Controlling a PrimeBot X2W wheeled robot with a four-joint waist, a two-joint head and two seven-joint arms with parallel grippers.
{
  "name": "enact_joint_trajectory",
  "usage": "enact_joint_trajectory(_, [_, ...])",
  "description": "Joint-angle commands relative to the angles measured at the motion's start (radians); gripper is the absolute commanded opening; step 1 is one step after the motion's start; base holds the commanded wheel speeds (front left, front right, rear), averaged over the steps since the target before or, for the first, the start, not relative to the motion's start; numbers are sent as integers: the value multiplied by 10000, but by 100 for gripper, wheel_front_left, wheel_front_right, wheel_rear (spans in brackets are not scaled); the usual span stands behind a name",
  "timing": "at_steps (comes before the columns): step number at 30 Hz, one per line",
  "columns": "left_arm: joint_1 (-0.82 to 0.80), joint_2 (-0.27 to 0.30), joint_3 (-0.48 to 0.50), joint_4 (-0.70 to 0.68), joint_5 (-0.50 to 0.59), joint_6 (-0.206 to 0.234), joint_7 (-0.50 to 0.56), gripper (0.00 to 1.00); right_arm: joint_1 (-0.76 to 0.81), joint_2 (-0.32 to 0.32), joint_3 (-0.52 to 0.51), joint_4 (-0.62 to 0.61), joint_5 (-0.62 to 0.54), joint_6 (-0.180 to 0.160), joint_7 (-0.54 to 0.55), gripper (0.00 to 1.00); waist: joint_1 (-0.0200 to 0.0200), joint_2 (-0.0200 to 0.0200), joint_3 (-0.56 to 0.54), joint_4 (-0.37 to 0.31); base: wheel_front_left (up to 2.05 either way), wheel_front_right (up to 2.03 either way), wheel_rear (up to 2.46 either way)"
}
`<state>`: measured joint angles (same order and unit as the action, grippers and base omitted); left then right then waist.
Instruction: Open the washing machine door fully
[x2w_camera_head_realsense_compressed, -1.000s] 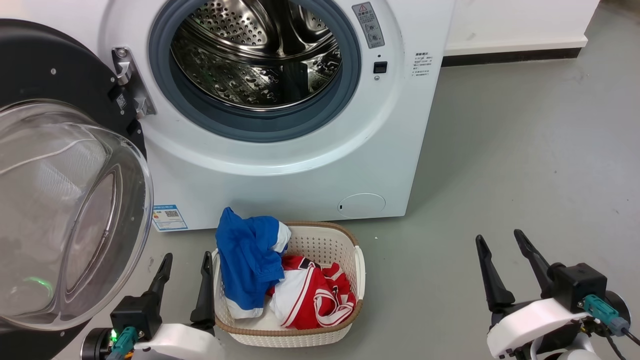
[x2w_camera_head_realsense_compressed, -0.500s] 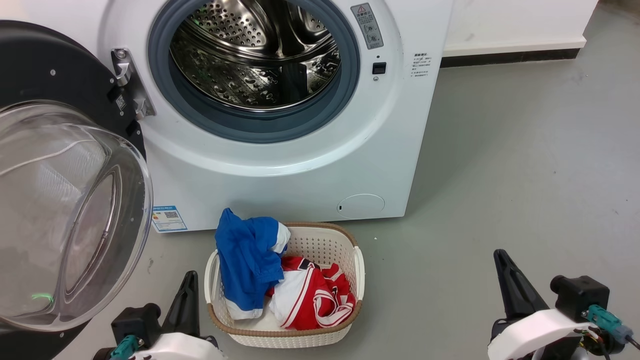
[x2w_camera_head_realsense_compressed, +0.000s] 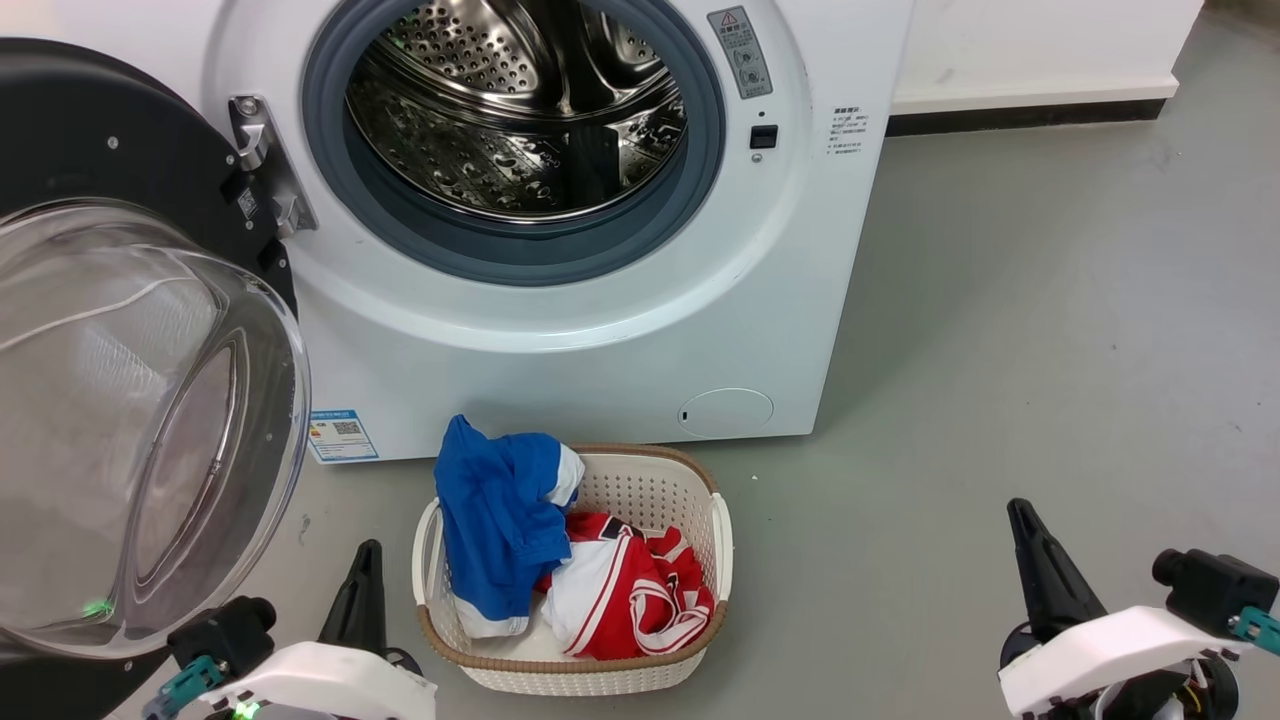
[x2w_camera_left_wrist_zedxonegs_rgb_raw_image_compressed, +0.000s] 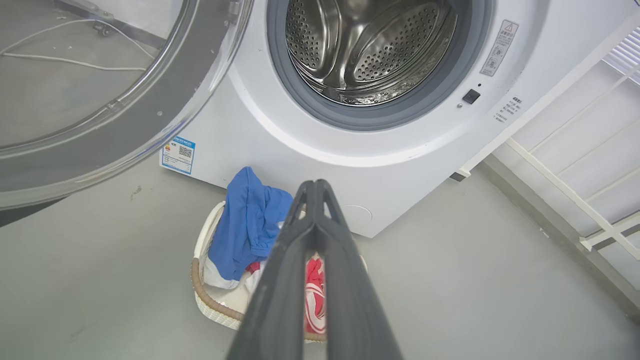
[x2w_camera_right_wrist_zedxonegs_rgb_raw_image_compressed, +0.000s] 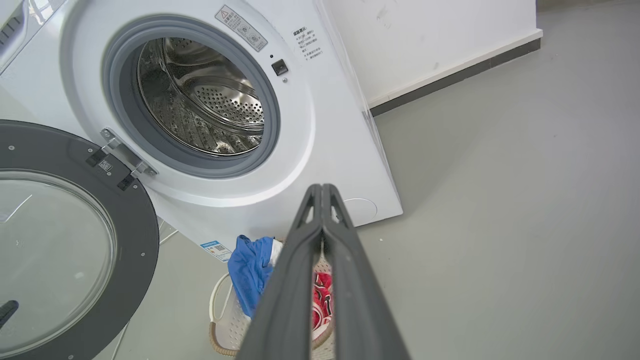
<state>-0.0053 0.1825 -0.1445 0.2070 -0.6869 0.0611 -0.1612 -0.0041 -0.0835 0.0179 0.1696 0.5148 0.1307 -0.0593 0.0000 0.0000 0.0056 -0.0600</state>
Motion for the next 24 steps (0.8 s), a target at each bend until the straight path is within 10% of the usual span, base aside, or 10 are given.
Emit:
enact_joint_trajectory(1, [-306,20,178,-94,-372,-100,81,0,-358,16,-75,-92,449,2,70,0,0,0,0,10,0,0,0])
enact_joint_trajectory(24, [-574,-403,936,43,-3171,-679,916,0,-593,100,-452,163,3776,1,575,0,0,0,-6,141,0,0,0])
